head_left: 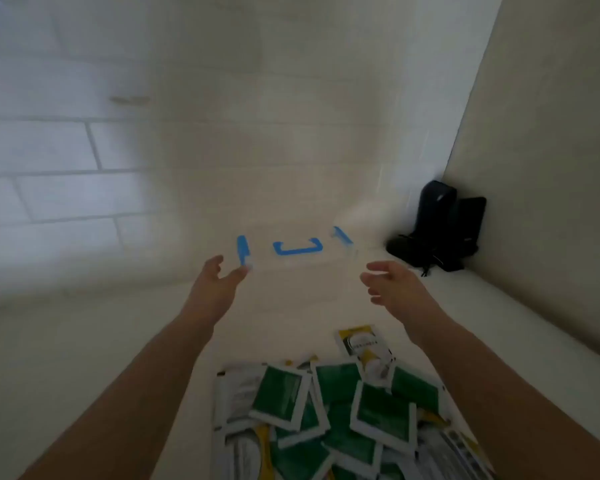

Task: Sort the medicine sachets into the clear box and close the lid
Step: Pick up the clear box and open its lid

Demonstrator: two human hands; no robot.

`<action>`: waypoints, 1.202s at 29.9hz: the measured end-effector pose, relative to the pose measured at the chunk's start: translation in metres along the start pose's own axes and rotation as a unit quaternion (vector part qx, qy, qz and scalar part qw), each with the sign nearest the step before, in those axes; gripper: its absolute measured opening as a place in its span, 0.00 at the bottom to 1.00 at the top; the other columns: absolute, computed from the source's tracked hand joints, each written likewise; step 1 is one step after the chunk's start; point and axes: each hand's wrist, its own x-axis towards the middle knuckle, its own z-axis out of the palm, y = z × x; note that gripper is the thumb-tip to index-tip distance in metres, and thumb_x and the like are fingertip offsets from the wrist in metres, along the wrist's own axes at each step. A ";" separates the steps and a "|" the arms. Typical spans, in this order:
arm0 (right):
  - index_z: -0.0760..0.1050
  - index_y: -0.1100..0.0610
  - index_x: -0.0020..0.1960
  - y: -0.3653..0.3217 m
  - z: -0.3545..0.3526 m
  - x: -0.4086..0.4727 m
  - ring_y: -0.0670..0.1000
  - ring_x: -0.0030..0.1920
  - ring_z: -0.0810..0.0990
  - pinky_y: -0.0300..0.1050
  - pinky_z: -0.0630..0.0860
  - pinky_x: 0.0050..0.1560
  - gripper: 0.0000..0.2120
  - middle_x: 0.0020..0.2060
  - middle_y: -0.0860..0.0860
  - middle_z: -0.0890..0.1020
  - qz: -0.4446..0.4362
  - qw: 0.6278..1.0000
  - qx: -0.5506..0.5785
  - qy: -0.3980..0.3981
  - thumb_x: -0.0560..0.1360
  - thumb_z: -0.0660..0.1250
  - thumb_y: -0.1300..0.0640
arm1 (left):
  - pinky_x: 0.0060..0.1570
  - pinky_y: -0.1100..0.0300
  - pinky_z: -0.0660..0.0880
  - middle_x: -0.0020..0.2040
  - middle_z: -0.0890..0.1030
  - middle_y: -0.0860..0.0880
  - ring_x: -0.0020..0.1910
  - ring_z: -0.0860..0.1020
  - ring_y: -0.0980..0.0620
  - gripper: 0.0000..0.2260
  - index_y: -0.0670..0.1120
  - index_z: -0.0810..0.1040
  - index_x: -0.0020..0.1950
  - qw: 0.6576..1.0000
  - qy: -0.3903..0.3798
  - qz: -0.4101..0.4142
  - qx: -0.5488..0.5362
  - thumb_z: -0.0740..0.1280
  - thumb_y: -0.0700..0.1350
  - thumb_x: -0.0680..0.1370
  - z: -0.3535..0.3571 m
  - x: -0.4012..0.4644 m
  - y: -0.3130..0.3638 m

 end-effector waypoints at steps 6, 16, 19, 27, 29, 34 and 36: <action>0.62 0.55 0.69 -0.018 0.032 0.077 0.55 0.64 0.69 0.55 0.67 0.65 0.24 0.66 0.55 0.68 0.028 0.999 0.012 -0.008 0.76 0.59 0.48 | 0.66 0.52 0.62 0.72 0.65 0.45 0.68 0.67 0.44 0.28 0.48 0.59 0.72 0.999 0.022 0.020 0.031 0.62 0.54 0.76 0.024 0.048 0.009; 0.68 0.52 0.65 0.000 0.018 0.041 0.55 0.52 0.77 0.49 0.73 0.52 0.19 0.58 0.55 0.75 0.005 0.999 -0.025 0.022 0.76 0.59 0.48 | 0.41 0.57 0.72 0.54 0.77 0.47 0.34 0.75 0.55 0.13 0.46 0.72 0.57 0.997 0.043 0.064 0.031 0.66 0.47 0.75 0.023 0.020 0.005; 0.71 0.52 0.58 0.007 0.001 0.021 0.54 0.44 0.78 0.50 0.75 0.46 0.14 0.48 0.54 0.78 -0.005 0.998 -0.060 0.035 0.75 0.60 0.49 | 0.43 0.56 0.72 0.51 0.76 0.50 0.39 0.77 0.52 0.10 0.48 0.72 0.53 0.994 0.039 0.086 0.061 0.65 0.48 0.75 0.023 0.000 0.000; 0.71 0.53 0.42 0.014 -0.010 0.010 0.52 0.32 0.77 0.48 0.77 0.36 0.05 0.34 0.54 0.78 -0.016 0.992 -0.079 0.100 0.75 0.60 0.54 | 0.35 0.58 0.72 0.44 0.77 0.51 0.33 0.76 0.54 0.05 0.49 0.74 0.51 0.994 0.067 0.084 0.024 0.63 0.46 0.76 0.029 -0.017 -0.001; 0.71 0.55 0.41 0.019 -0.009 0.013 0.52 0.31 0.76 0.47 0.76 0.34 0.06 0.36 0.55 0.78 0.019 0.992 -0.034 0.116 0.76 0.59 0.56 | 0.33 0.59 0.72 0.40 0.78 0.51 0.34 0.76 0.53 0.06 0.47 0.75 0.51 0.995 0.078 0.066 0.006 0.61 0.45 0.77 0.028 -0.016 -0.005; 0.75 0.65 0.51 0.036 -0.011 0.012 0.55 0.37 0.78 0.46 0.78 0.37 0.09 0.41 0.58 0.79 0.138 0.978 0.146 0.059 0.75 0.60 0.61 | 0.42 0.55 0.75 0.54 0.77 0.38 0.46 0.76 0.44 0.11 0.39 0.74 0.58 0.994 0.023 -0.041 -0.096 0.57 0.41 0.79 0.028 -0.019 -0.023; 0.75 0.60 0.54 0.038 -0.013 0.008 0.53 0.41 0.78 0.45 0.77 0.40 0.10 0.43 0.55 0.79 0.098 0.987 0.096 0.082 0.76 0.61 0.57 | 0.51 0.51 0.73 0.61 0.74 0.40 0.52 0.74 0.45 0.12 0.42 0.72 0.61 0.997 0.037 -0.017 -0.065 0.58 0.43 0.79 0.026 -0.022 -0.025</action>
